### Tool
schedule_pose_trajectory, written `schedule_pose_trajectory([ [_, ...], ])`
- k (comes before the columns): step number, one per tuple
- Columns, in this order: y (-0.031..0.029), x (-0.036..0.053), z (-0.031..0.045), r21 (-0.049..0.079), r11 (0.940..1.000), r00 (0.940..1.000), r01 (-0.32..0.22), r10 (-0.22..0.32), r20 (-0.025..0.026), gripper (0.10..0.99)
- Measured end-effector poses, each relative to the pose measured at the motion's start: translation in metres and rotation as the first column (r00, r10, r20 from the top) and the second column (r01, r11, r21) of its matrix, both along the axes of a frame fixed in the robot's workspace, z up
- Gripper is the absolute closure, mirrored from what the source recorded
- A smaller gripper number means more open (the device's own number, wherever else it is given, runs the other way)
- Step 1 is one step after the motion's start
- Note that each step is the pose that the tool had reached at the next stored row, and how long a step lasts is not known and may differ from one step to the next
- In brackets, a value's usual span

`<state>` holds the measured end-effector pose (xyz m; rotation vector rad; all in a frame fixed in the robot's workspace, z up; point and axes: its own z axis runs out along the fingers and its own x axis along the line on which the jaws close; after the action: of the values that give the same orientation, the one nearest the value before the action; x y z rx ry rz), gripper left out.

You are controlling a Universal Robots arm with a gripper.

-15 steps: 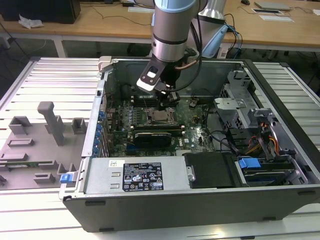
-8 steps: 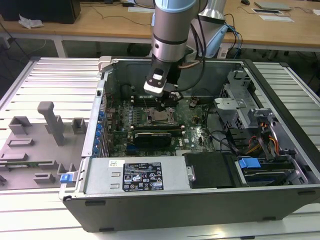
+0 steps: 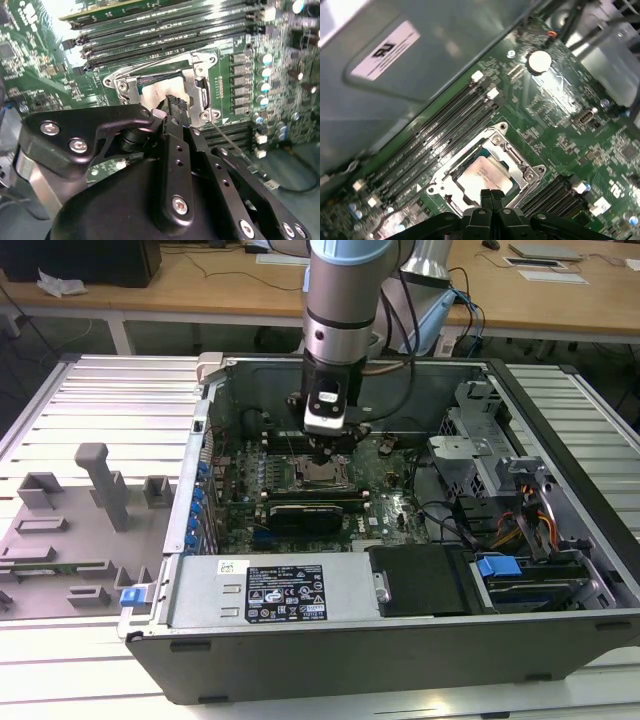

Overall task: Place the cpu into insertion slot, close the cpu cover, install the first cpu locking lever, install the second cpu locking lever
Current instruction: 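Close the cpu cover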

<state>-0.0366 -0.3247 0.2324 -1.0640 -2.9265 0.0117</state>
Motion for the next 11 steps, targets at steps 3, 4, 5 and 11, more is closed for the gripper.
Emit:
schedule_pose_trajectory([
  [3, 0.0000, 0.0000, -0.0007, -0.001, 0.9955, 0.9955, -0.095, 0.095, 0.0000, 0.980],
  [4, 0.0000, 0.0000, -0.0008, -0.001, 0.9931, 0.9931, -0.117, 0.117, 0.0000, 0.980],
  [5, 0.0000, 0.0000, -0.0010, -0.001, 0.9908, 0.9908, -0.135, 0.135, 0.0000, 0.980],
  [11, 0.0000, 0.0000, -0.0022, -0.001, 0.9472, 0.9472, -0.321, 0.321, 0.0001, 0.980],
])
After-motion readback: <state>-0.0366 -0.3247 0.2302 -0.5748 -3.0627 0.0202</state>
